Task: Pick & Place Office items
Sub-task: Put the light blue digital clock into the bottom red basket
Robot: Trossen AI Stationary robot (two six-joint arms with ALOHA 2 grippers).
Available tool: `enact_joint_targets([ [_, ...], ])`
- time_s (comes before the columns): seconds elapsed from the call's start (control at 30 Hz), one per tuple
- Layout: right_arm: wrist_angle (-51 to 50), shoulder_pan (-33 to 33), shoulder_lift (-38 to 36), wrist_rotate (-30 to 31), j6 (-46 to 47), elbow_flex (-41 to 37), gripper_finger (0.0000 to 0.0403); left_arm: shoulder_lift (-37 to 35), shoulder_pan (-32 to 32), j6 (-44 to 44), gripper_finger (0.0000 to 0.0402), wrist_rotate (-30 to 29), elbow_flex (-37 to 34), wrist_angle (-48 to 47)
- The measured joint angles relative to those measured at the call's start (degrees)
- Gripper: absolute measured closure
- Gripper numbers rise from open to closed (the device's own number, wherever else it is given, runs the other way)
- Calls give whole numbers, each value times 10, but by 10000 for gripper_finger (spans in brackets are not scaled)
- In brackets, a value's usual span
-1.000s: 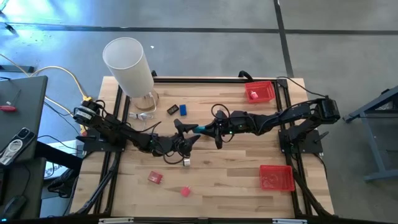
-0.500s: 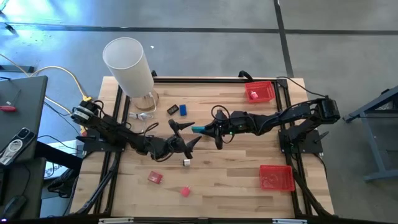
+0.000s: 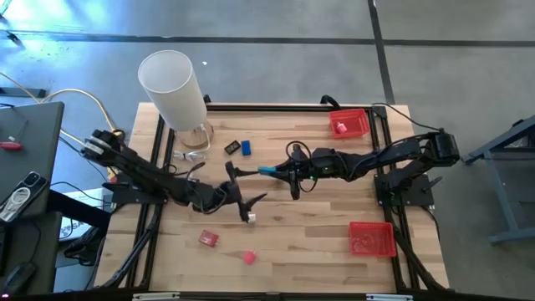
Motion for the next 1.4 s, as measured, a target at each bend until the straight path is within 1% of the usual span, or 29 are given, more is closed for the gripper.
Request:
enact_joint_targets([
  [0.07, -9, 1, -6, 1, -3, 0, 350, -17, 8, -30, 76, 26, 0, -29],
  [0.17, -3, 4, -8, 3, -16, 0, 350, -31, 17, -55, 76, 34, 0, -55],
  [0.27, -9, 7, -13, 4, -20, 0, 350, -34, 25, -60, 76, 35, 0, -69],
  [0.47, -19, 11, -19, 16, -21, 0, 350, -34, 28, 21, 76, 35, 0, -97],
  [0.57, -16, 11, -21, 17, -20, 0, 350, -34, 28, 31, 76, 35, 0, -102],
  [0.7, -18, 11, -21, 16, -20, 0, 350, -34, 28, 12, 76, 34, 0, -106],
  [0.9, -17, 11, -21, 16, -20, 0, 350, -34, 28, 9, 76, 32, 0, -108],
  [1.2, -14, 11, -21, 16, -18, 0, 350, -34, 31, -65, 76, 31, 0, -101],
  [1.4, -13, 11, -21, 22, -18, 0, 350, -34, 35, -59, 76, 31, 0, -101],
])
